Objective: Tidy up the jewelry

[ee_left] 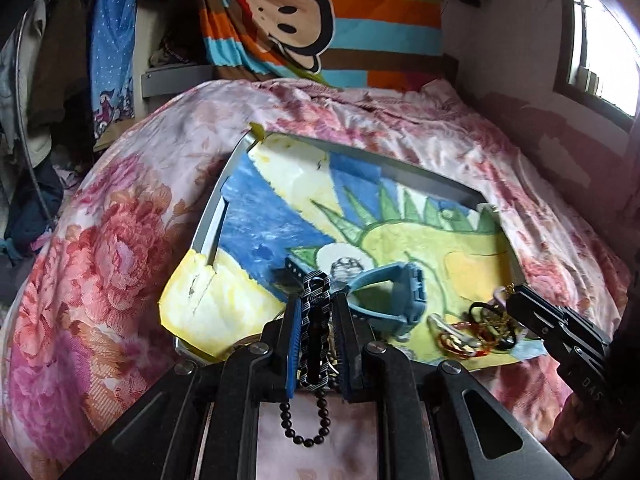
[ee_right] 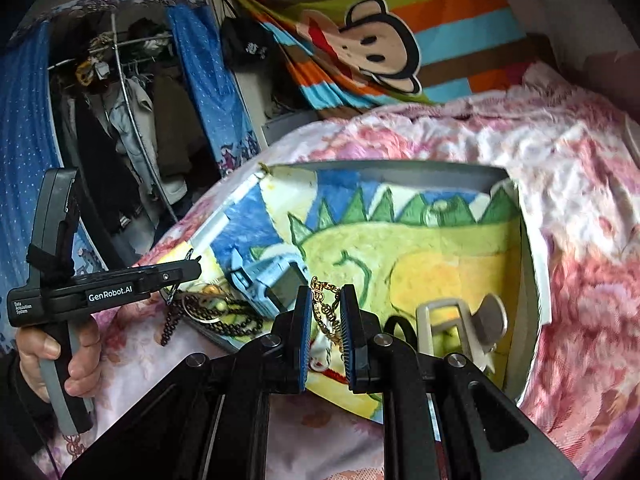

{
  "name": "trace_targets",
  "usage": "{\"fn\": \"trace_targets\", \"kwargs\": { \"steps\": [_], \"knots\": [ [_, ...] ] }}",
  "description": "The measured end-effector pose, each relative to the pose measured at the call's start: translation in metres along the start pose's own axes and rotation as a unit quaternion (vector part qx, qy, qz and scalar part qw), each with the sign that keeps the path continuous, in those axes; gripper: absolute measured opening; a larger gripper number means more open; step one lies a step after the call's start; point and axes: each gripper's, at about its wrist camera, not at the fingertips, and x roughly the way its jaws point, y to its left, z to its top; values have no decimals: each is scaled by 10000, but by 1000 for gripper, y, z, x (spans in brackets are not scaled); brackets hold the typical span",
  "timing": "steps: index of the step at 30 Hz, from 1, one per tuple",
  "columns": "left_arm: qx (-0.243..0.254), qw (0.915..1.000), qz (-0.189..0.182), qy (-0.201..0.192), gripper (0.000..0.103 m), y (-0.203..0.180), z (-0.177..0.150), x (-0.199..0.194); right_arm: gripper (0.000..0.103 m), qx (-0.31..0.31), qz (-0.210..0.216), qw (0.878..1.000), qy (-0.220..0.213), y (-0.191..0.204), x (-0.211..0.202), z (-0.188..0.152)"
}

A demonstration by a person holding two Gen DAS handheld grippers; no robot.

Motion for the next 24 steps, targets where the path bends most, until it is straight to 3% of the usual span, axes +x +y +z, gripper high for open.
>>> {"fn": "trace_targets", "kwargs": {
  "steps": [12, 13, 15, 17, 18, 20, 22, 24],
  "knots": [
    [93, 9993, 114, 348, 15, -5, -9, 19, 14, 71, -262, 9990, 355, -3, 16, -7],
    [93, 9992, 90, 367, 15, -6, -9, 19, 15, 72, -281, 9990, 350, -3, 15, -7],
    [132, 9991, 98, 403, 17, -7, -9, 20, 28, 56, -322, 9990, 299, -2, 13, -6],
    [159, 9989, 115, 431, 28, -7, -9, 20, 39, 4, -375, 9991, 202, 0, 7, -5],
    [156, 9990, 112, 414, 32, -8, -9, 19, 40, -31, -404, 9991, 150, 2, 4, -4],
    [129, 9993, 124, 336, 60, -8, -8, 15, 40, -91, -489, 9987, 66, 4, -3, 0],
    [81, 9998, 138, 120, 67, -8, -7, 5, 40, -121, -621, 9980, -39, 6, -11, 2],
    [67, 9999, 139, 48, 67, -8, -5, -2, 40, -105, -678, 9976, -137, 8, -21, 5]
  ]
}}
